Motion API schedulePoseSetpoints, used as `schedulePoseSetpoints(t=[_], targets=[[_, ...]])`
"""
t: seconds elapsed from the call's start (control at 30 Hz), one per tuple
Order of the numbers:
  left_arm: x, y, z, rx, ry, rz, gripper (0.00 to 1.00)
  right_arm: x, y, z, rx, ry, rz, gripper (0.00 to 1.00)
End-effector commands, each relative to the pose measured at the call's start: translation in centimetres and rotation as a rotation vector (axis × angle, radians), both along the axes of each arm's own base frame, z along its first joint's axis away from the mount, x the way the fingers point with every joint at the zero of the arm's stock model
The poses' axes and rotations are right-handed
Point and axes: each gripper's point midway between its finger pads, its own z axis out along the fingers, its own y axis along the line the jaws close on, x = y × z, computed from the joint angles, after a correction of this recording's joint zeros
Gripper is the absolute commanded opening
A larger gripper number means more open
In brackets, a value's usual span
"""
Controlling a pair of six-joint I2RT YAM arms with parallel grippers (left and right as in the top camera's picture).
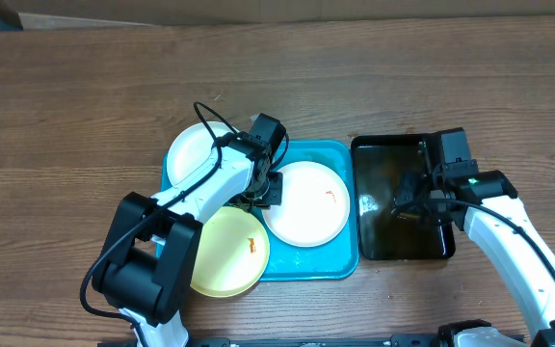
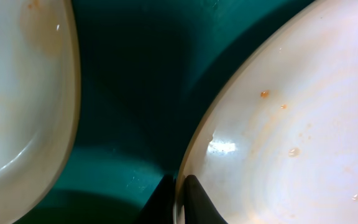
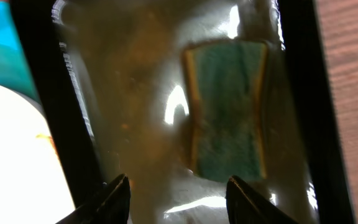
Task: Clean dirty plates on tray and stack at the side
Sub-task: 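Grasp the green-and-yellow sponge with the right gripper in the water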
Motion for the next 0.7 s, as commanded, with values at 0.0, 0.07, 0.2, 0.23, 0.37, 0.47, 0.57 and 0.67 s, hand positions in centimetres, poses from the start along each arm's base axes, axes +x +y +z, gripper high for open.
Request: schedulePoseSetpoints(t=[0.0,0.07,0.2,0.23,0.37,0.47,0.57,0.67], targets=[[0.0,-0.3,0.0,-0.011,-0.008,-0.013,0.09,0.0,-1.0,-0.4,-0.059,0.016,-0.007,0.52],[0.1,-0.3,0.0,-0.013,-0.010,-0.004,0.10,-0.4,-1.1,-1.0,-0.063,0.041,-0.006,0.55],[0.1,-0.3,0.0,-0.014,-0.012,-0.004,0.11,-0.4,-1.3,-2.7,-0.082,0.072,-0.008,0.68],[0.1,-0.3,0.0,-0.014,-0.011,-0.004,0.11,-0.3,-1.5,-2.9,-0.093,0.074,-0.011,0.68],[0.0,-0.3,0.0,-0.012,-0.007,-0.004,0.12,0.2,-2.6,-4.5,-0.164,0.093,-0.027,0.68],[0.0,-0.3,0.0,-0.012,-0.008,-0.004,0.13,0.4,-2.6,-5.4,-0.167,0.108,-0.026,0.67],[0.0,-0.3,0.0,-0.012,-0.008,-0.004,0.13,0.3,-2.6,-5.6,-0.168,0.117,-0.026,0.66],[0.1,-0.3,0.0,-0.012,-0.008,-0.004,0.13,0.2,-2.3,-5.7,-0.154,0.123,-0.022,0.66]])
